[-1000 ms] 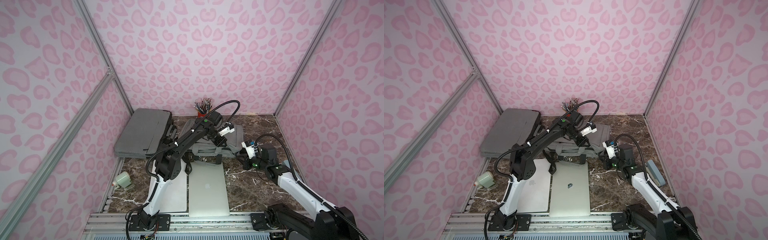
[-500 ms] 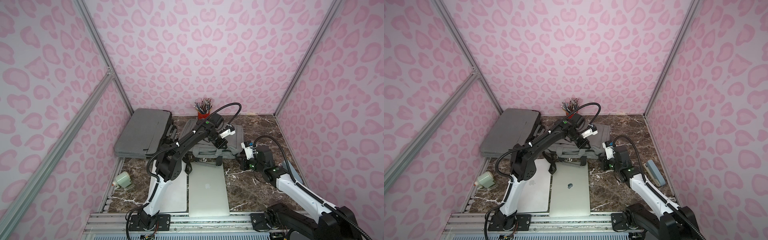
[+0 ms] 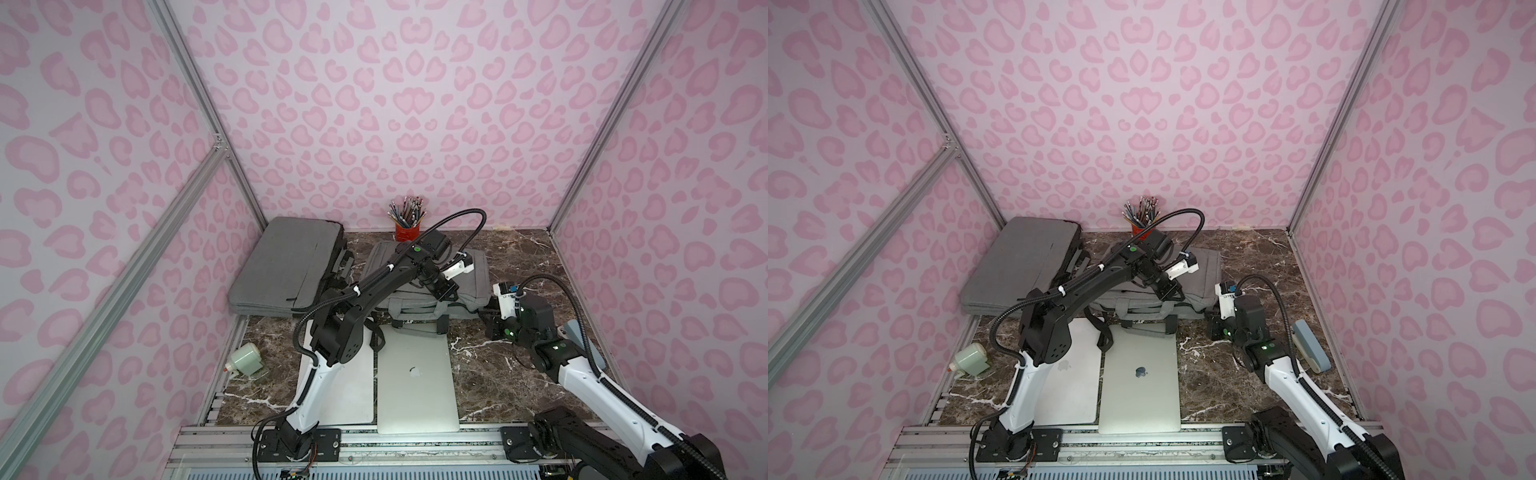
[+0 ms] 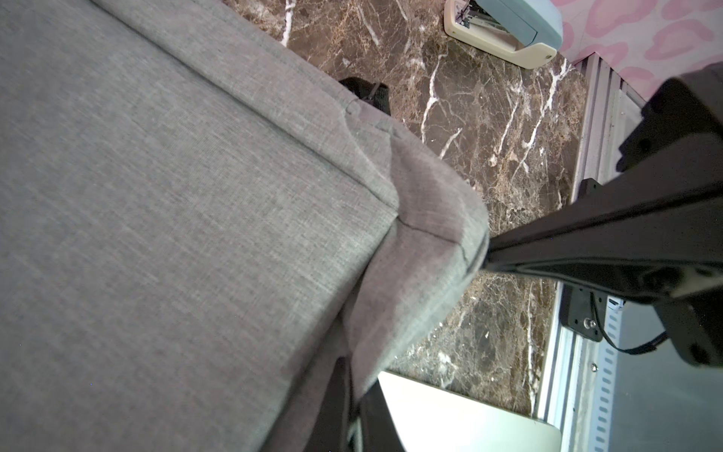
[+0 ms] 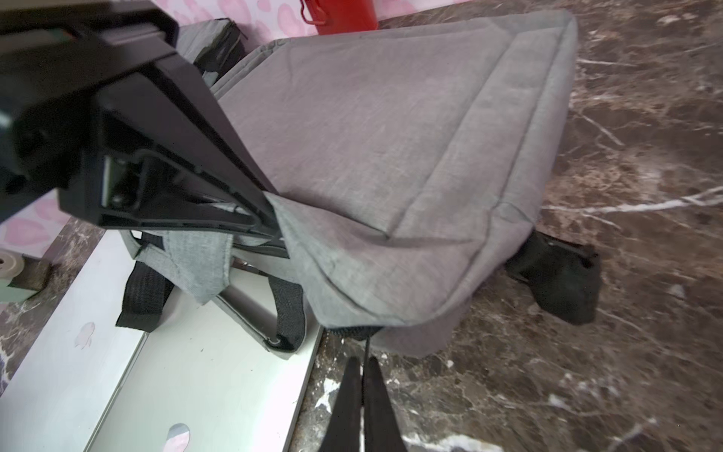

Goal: Open the zippered laptop bag and take out the laptop
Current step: Unzip the zipper on the zippered laptop bag.

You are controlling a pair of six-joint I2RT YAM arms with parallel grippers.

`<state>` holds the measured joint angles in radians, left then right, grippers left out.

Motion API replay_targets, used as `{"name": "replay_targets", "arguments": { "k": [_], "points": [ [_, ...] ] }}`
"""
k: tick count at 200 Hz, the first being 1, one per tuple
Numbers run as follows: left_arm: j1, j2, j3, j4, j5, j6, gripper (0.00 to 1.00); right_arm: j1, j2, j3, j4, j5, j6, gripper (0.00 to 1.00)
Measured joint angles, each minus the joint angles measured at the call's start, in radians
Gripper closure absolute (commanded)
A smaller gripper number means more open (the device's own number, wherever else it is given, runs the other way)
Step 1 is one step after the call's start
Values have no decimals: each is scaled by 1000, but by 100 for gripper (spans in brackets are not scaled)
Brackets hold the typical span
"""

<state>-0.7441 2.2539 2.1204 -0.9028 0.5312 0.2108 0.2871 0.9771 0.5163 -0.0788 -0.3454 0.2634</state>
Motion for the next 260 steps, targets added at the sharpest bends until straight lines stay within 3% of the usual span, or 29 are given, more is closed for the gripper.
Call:
{"name": "replay_targets", "arguments": {
  "k": [65, 113, 151, 177, 215, 236, 260],
  "points": [
    [5, 27, 50, -49, -33, -43, 98, 68, 42, 47, -41, 3, 5, 100],
    [49, 26, 43, -41, -4, -113, 98, 88, -27, 1, -15, 49, 5, 100],
    [44, 26, 43, -37, 17, -105, 98, 70, -10, -2, -16, 42, 6, 92],
    [43, 26, 43, -33, 22, -95, 98, 27, -29, 3, 2, -4, 14, 73],
    [42, 26, 43, -30, 21, -77, 98, -37, -49, 22, 21, -89, 14, 56],
    [42, 26, 43, -30, 21, -68, 98, -106, -50, 22, 35, -105, 71, 34],
    [42, 26, 43, -31, 19, -59, 98, -134, -26, 22, 65, -123, 154, 29]
  ]
}}
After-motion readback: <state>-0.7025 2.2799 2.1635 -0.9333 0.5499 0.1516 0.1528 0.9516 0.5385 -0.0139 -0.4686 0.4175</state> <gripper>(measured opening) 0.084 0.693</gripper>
